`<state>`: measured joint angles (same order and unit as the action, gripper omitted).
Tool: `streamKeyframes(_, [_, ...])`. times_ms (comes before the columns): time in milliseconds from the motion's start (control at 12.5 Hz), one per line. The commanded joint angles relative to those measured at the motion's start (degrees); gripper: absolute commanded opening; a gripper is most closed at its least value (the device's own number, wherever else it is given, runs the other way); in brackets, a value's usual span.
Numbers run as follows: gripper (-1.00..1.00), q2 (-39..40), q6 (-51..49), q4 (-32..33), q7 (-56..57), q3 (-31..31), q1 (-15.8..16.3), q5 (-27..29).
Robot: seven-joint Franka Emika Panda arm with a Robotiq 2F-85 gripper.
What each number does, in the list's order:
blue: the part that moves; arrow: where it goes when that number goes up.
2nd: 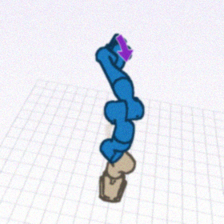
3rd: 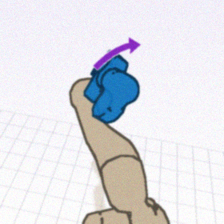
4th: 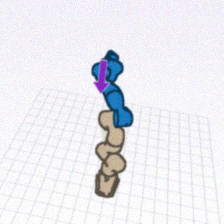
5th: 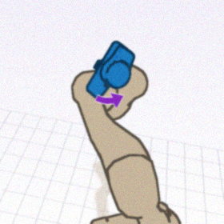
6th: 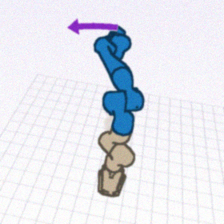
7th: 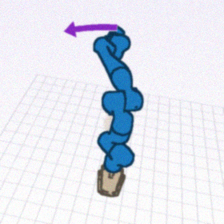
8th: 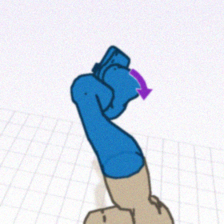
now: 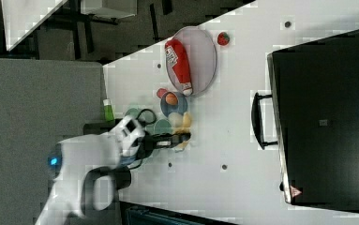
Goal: Pick Banana and place it in mug.
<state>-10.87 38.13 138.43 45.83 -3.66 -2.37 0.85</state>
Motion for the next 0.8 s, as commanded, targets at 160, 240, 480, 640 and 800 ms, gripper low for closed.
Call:
streamKeyframes(160, [-0.46, -6.52, -12.25, -3.14, 0.56, 1.5, 0.95, -1.29])
streamKeyframes(240, [-0.46, -7.15, -14.62, -3.47, -1.39, 3.31, 1.59, -1.29])
streamKeyframes(480, [-0.46, -6.79, -15.32, -3.68, -13.11, 11.14, 3.32, -1.23])
streamKeyframes(640, [-0.46, -5.7, -14.6, -3.76, -23.14, 16.91, 3.85, 0.08])
streamKeyframes(800, [-0.46, -4.04, -13.97, -3.76, -31.72, 22.12, 4.01, 4.43])
